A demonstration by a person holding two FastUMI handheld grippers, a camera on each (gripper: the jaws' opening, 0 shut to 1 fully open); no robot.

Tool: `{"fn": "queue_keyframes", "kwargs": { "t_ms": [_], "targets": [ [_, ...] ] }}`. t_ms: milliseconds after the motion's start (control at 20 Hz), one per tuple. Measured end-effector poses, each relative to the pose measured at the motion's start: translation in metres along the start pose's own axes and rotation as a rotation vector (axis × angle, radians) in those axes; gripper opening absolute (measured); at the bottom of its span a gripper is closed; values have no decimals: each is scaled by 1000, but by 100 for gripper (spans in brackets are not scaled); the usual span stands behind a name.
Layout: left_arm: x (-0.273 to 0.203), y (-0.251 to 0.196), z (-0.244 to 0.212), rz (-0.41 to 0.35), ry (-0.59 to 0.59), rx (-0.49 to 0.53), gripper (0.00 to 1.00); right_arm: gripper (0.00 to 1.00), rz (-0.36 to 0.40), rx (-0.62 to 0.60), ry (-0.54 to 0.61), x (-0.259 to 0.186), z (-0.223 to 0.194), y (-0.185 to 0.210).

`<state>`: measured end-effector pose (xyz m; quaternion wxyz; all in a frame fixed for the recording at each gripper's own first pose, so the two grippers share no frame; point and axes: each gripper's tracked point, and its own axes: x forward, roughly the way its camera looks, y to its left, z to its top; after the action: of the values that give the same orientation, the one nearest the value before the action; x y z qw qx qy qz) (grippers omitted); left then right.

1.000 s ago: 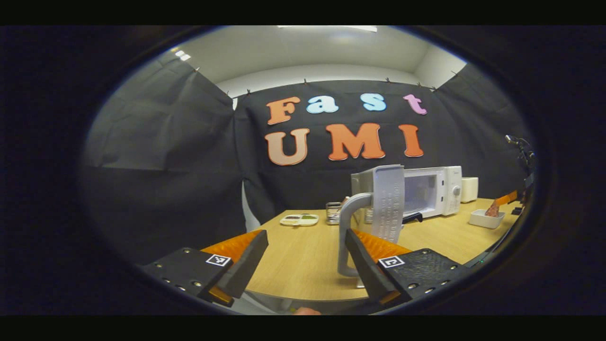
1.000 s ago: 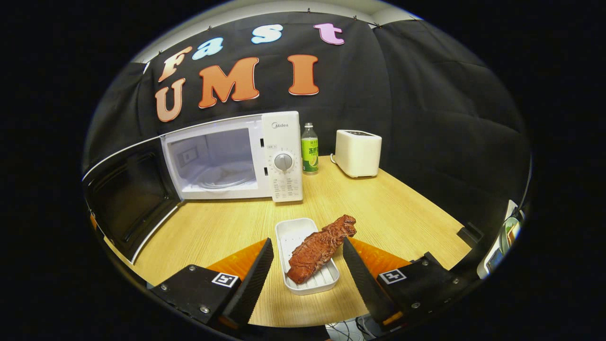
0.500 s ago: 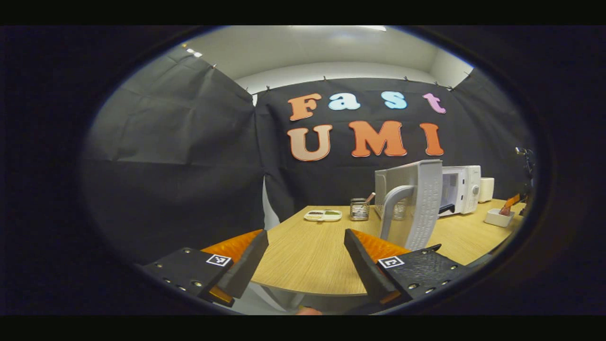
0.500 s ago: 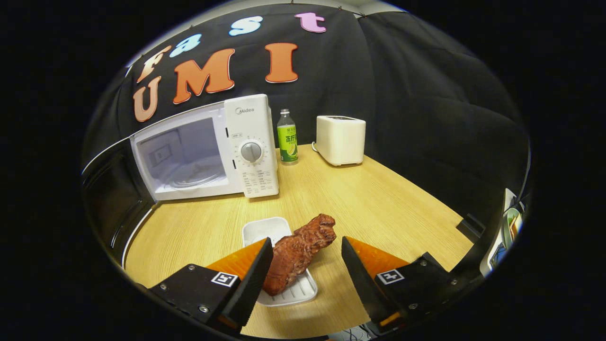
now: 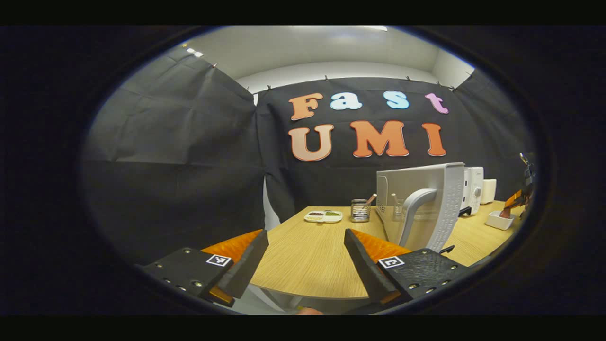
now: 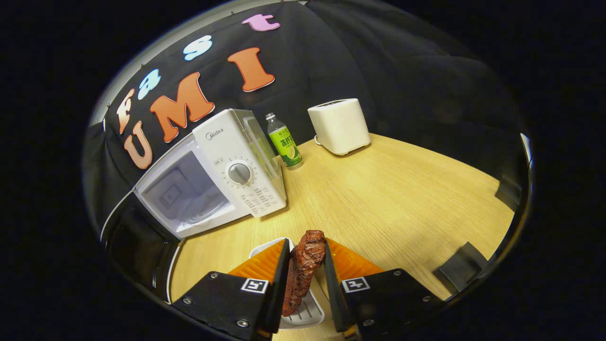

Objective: Open the microwave oven with the left hand, put the food in, and close the microwave oven.

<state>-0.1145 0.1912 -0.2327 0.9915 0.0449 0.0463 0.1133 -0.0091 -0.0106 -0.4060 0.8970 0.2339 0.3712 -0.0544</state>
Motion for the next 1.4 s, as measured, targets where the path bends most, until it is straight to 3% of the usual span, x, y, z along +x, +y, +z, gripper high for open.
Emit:
{"fn": "queue_keyframes", "kwargs": {
  "t_ms": [50,150,300,550,900,1400],
  "targets": [
    [2,0,-1,-2,5,-6,95,31,27,36,-7,1,1,6],
    [5,0,-4,-1,13,-13,96,18,58,57,0,2,-2,13],
    [5,0,-6,-3,17,-20,95,14,63,37,5,-4,-2,20],
    [10,8,-5,13,24,-14,96,13,54,-74,-99,-29,24,44],
    [18,9,-7,8,28,-19,96,13,111,-205,-295,-58,74,121],
    [25,33,-17,31,55,-32,95,13,215,-216,-341,-4,65,227]
  ]
}}
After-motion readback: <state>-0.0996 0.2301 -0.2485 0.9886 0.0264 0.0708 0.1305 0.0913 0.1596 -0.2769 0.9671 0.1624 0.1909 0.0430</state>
